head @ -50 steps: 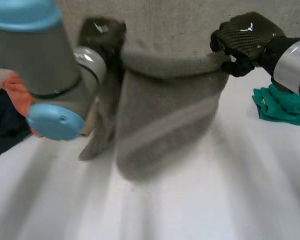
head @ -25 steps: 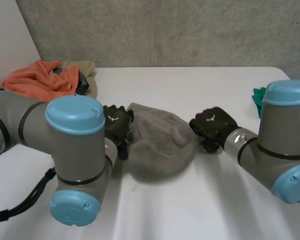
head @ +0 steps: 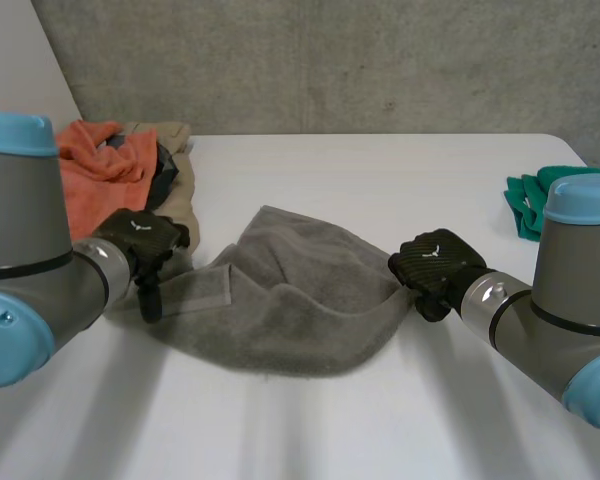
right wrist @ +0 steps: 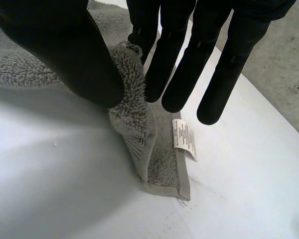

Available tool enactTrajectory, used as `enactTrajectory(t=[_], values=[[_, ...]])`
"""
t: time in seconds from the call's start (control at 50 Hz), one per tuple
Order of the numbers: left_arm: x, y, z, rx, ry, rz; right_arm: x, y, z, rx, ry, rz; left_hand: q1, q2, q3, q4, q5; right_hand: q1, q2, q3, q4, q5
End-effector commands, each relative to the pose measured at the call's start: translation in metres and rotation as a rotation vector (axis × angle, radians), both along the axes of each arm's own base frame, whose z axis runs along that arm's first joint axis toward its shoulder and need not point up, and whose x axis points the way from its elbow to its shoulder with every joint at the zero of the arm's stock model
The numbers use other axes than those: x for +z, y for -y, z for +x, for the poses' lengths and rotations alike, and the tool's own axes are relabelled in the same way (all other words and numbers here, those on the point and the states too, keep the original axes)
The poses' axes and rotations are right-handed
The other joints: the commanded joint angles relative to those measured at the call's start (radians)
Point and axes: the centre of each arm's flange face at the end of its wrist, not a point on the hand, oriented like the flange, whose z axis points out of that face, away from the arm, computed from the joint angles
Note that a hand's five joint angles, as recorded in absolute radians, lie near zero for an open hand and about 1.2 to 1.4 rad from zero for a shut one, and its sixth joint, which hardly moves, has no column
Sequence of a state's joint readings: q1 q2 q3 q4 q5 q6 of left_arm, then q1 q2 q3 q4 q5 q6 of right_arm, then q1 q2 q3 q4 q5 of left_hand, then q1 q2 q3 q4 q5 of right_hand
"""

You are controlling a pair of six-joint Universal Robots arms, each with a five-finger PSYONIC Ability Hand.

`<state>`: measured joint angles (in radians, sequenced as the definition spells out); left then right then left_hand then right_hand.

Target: Fold the laundry.

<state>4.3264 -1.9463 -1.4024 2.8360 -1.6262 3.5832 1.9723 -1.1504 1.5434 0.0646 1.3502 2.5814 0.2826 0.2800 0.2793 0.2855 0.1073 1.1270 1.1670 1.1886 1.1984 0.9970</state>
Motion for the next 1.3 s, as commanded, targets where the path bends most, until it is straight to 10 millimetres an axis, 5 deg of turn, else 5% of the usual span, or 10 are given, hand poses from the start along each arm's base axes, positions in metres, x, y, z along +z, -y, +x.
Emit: enactTrajectory(t=[0.02,0.32,0.36,0.44,0.58,0.76,0.88,1.04,1.18,1.3], values=[[-0.020,0.010,-0.016,-0.095,-0.017,-0.042,-0.001,0.000,0.000,-0.003,-0.003,0.002,0.086,0.089,0.090,0.084,0.087,0.269,0.229,0.208,0.198,0.225],[-0.074,0.034,-0.042,-0.090,0.078,-0.064,-0.001,-0.001,-0.005,-0.015,-0.004,0.021,0.271,0.274,0.274,0.268,0.272,0.269,0.229,0.208,0.198,0.225],[-0.077,0.036,-0.044,-0.096,0.079,-0.064,-0.001,0.000,-0.006,-0.018,-0.004,0.022,0.394,0.397,0.397,0.391,0.395,0.269,0.229,0.208,0.198,0.225],[-0.068,0.041,-0.046,-0.092,0.058,-0.089,0.000,0.002,-0.009,-0.030,-0.011,0.015,1.113,1.116,1.116,1.110,1.114,0.269,0.229,0.208,0.198,0.225],[0.004,0.024,-0.035,-0.030,-0.083,-0.173,0.032,0.012,-0.022,-0.087,-0.012,-0.062,1.114,1.116,1.117,1.111,1.114,0.269,0.229,0.208,0.198,0.225],[0.150,-0.032,0.010,-0.014,-0.355,-0.417,0.154,0.000,-0.056,-0.210,-0.015,-0.325,1.114,1.116,1.117,1.111,1.114,0.269,0.229,0.208,0.198,0.225],[0.171,-0.042,0.033,0.000,-0.358,-0.413,0.194,-0.021,-0.069,-0.224,-0.021,-0.311,1.114,1.116,1.117,1.111,1.114,0.269,0.229,0.208,0.198,0.225],[0.112,-0.008,0.036,0.032,-0.261,-0.176,0.160,-0.013,-0.068,-0.146,-0.167,-0.075,1.114,1.116,1.117,1.111,1.114,0.269,0.229,0.208,0.198,0.225],[0.057,0.053,0.000,-0.008,-0.217,-0.176,0.105,0.032,-0.043,-0.096,-0.246,-0.023,1.114,1.116,1.117,1.111,1.114,0.269,0.229,0.208,0.198,0.225],[0.101,0.104,-0.024,0.000,-0.316,-0.516,0.122,0.090,-0.030,-0.229,-0.175,-0.283,1.114,1.116,1.117,1.111,1.114,0.269,0.229,0.208,0.198,0.225]])
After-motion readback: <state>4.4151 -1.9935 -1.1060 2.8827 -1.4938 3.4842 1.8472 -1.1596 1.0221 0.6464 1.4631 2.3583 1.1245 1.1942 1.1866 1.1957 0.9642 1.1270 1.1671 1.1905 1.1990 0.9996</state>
